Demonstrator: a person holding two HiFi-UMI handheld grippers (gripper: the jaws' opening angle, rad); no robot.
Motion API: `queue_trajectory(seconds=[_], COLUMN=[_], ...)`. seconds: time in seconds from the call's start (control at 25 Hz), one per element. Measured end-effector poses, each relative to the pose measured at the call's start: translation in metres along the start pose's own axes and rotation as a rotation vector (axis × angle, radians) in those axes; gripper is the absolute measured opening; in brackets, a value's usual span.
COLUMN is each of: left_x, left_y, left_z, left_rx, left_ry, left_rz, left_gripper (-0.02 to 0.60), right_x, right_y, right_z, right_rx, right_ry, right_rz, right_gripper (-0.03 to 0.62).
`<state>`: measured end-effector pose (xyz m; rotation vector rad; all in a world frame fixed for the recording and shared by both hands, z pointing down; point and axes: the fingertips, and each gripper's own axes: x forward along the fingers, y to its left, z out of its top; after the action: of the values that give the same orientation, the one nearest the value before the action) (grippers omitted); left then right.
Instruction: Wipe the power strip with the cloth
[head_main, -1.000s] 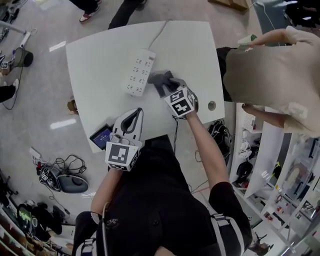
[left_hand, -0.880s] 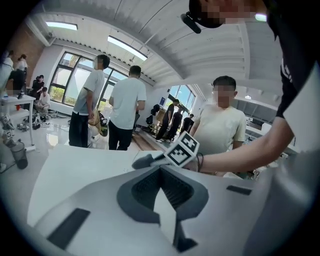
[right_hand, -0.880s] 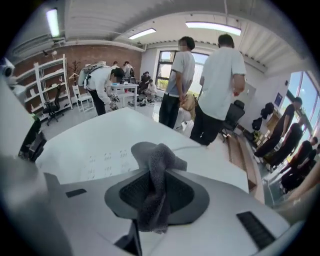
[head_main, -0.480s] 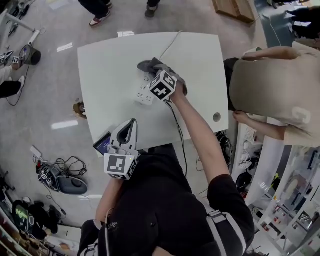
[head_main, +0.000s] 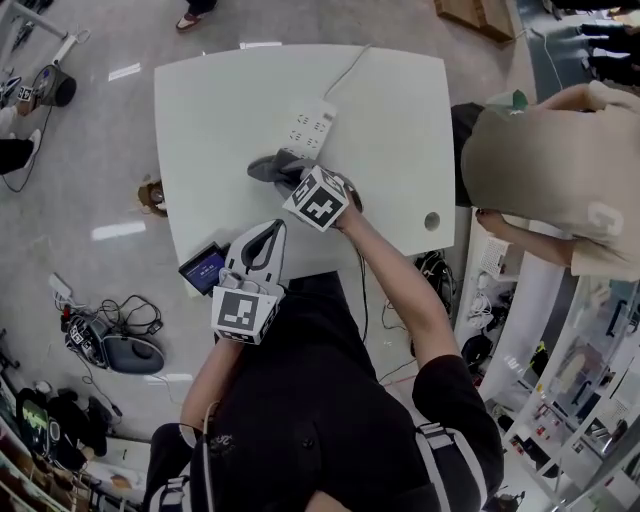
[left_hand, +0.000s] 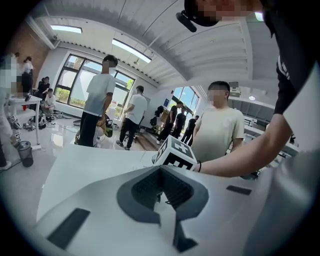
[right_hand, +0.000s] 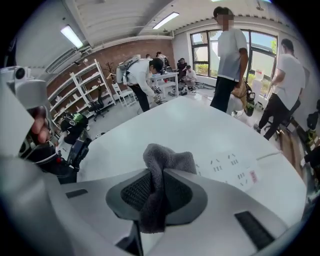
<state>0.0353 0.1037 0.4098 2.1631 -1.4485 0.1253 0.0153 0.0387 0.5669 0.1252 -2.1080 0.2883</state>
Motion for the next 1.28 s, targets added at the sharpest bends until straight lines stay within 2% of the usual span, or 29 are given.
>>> queue_trajectory(seconds=[0.16,0.24,0.32,0.4,0.52,0.6,0.68,0.8,1.04,1.28], left_x=[-0.002,0.0,0.002,0.007,0.017,0.024,0.03,0.036,0.039,0.035], left_y=[0.004,0.003,0.004,0.006,0.006,0.005,0.003,-0.001,0.004,0.007], left_z=[-0.005,-0.005,-0.004,-0.004,-0.005,-0.003,0.0,-0.003,-0.008,-0.01], left_rx=[-0.008,0.007,0.021,0.023,0.028,0.037,0.042,0.047,0.038,0.035], left_ry=[0.006,0.014,0.021,0.029,0.048,0.059,0.066,0.082,0.108,0.112], left_rz=[0.012,0.009,0.007,0.009,-0.001,-0.008,-0.007,-0.002,-0.003,-0.009], left_gripper=[0.032,0.032,0.032,0.032,0.032,0.032,0.032,0.032,0.032,0.032], right_x=[0.006,-0.009,-0.037,-0.058,-0.057,-0.044,-0.029,-0.012,0.001,0.0], right_y=[0.029,0.019,-0.02,-0.08,-0.157,-0.185,-0.197,-0.189,-0.134,-0.059], right_z=[-0.008,-0.004,0.012,0.027,0.031,0.03,0.028,0.023,0.016,-0.003], right_rx=[0.048,0.095,0.144,0.151,0.099,0.056,0.014,-0.045,-0.075,-0.04], right_ry=[-0.006,-0.079,-0.188,-0.234,-0.148,-0.075,-0.021,0.026,0.01,-0.01], right_rz=[0.156,0.162,0.083,-0.058,-0.231,-0.309,-0.346,-0.322,-0.216,-0.041], right_gripper=[0.075,0.074,0.072,0.071,0.067,0.067,0.066,0.063,0.054,0.052])
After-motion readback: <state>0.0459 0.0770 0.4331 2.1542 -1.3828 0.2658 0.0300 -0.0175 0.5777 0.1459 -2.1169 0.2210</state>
